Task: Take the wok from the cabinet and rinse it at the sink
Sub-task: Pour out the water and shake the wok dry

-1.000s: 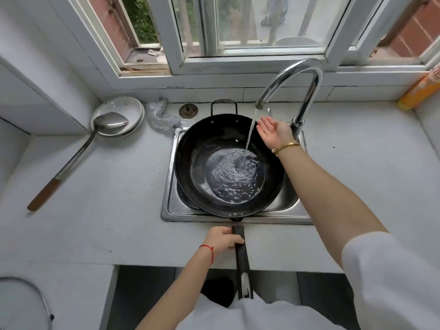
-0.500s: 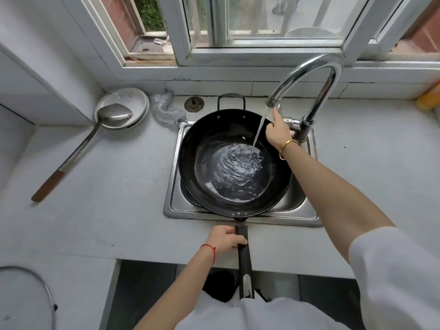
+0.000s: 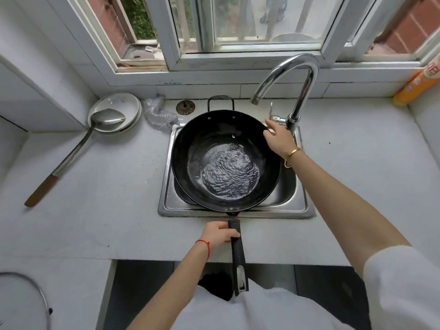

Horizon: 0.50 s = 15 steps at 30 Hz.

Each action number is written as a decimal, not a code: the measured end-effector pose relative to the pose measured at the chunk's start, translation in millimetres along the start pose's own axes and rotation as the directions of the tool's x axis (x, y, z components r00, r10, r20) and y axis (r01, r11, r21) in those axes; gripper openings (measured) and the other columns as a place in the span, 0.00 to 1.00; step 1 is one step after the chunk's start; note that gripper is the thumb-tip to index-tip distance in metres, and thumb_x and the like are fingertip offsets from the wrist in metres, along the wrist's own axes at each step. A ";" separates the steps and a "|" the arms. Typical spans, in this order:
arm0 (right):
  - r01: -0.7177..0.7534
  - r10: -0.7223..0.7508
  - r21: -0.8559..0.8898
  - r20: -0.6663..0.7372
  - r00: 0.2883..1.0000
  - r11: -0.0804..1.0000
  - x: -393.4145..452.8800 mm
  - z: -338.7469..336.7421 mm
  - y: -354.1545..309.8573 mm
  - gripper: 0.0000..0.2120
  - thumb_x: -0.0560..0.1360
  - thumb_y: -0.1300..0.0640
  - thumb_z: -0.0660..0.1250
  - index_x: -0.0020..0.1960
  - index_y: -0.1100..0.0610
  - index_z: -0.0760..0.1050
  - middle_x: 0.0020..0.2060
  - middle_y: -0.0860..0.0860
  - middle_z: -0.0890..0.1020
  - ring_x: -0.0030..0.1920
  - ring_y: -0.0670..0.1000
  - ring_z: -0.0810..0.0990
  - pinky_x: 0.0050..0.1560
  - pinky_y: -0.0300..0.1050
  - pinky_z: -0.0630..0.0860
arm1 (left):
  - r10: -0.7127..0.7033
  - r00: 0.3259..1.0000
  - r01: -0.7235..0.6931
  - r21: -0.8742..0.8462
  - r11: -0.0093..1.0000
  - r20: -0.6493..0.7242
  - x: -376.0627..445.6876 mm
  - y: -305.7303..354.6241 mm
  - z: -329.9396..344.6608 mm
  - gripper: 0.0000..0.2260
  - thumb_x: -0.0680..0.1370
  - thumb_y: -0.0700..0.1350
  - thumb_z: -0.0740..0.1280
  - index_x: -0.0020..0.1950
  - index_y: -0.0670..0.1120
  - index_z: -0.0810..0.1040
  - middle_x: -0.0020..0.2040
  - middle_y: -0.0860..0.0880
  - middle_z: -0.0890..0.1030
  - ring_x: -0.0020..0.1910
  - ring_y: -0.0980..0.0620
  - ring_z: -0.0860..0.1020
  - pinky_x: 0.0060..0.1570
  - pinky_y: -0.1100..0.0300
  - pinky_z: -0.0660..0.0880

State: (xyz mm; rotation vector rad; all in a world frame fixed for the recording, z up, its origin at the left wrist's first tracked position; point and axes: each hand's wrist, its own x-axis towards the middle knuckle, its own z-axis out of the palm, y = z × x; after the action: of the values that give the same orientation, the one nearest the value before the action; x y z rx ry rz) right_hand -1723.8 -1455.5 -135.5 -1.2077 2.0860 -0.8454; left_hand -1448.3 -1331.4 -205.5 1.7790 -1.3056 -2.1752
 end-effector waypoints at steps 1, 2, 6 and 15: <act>0.005 -0.005 -0.006 -0.010 1.000 1.000 -7.5 0.5 2.1 0.21 0.79 0.58 0.59 0.72 0.59 0.69 0.67 0.55 0.76 0.67 0.55 0.75 0.68 0.42 0.66 | 0.005 1.000 -0.005 -0.007 1.000 -0.003 0.1 -0.5 0.7 0.10 0.72 0.35 0.72 0.53 0.38 0.82 0.50 0.42 0.84 0.53 0.45 0.82 0.56 0.56 0.79; -0.002 0.002 -0.011 -0.016 1.000 1.000 -15.6 1.4 4.1 0.20 0.79 0.57 0.60 0.70 0.59 0.72 0.65 0.55 0.78 0.65 0.54 0.76 0.66 0.42 0.68 | 0.009 1.000 -0.009 -0.012 1.000 -0.009 0.5 -1.6 1.2 0.10 0.72 0.35 0.72 0.53 0.38 0.82 0.50 0.42 0.84 0.52 0.45 0.82 0.56 0.56 0.79; -0.021 0.021 -0.060 -0.001 1.000 0.998 -55.7 6.6 12.1 0.15 0.80 0.53 0.61 0.62 0.58 0.78 0.56 0.54 0.83 0.56 0.53 0.80 0.54 0.40 0.71 | 0.029 0.999 -0.029 -0.007 1.000 -0.039 0.1 -7.2 4.4 0.11 0.73 0.37 0.72 0.55 0.39 0.81 0.53 0.41 0.84 0.54 0.45 0.82 0.59 0.53 0.78; -0.114 0.121 -0.156 0.036 0.992 0.981 -168.3 32.0 31.1 0.14 0.79 0.53 0.62 0.47 0.63 0.79 0.41 0.56 0.82 0.43 0.55 0.79 0.45 0.47 0.74 | 0.080 0.990 -0.087 -0.056 0.995 -0.112 -4.3 -17.3 14.1 0.07 0.73 0.38 0.72 0.51 0.42 0.82 0.52 0.41 0.84 0.54 0.43 0.82 0.57 0.53 0.78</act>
State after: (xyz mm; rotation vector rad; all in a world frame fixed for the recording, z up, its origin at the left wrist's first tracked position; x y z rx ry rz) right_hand -1645.3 -1300.9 -151.4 -1.1576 2.1941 -0.6073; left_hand -1450.6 -1310.0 -213.0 1.7609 -1.2519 -2.0210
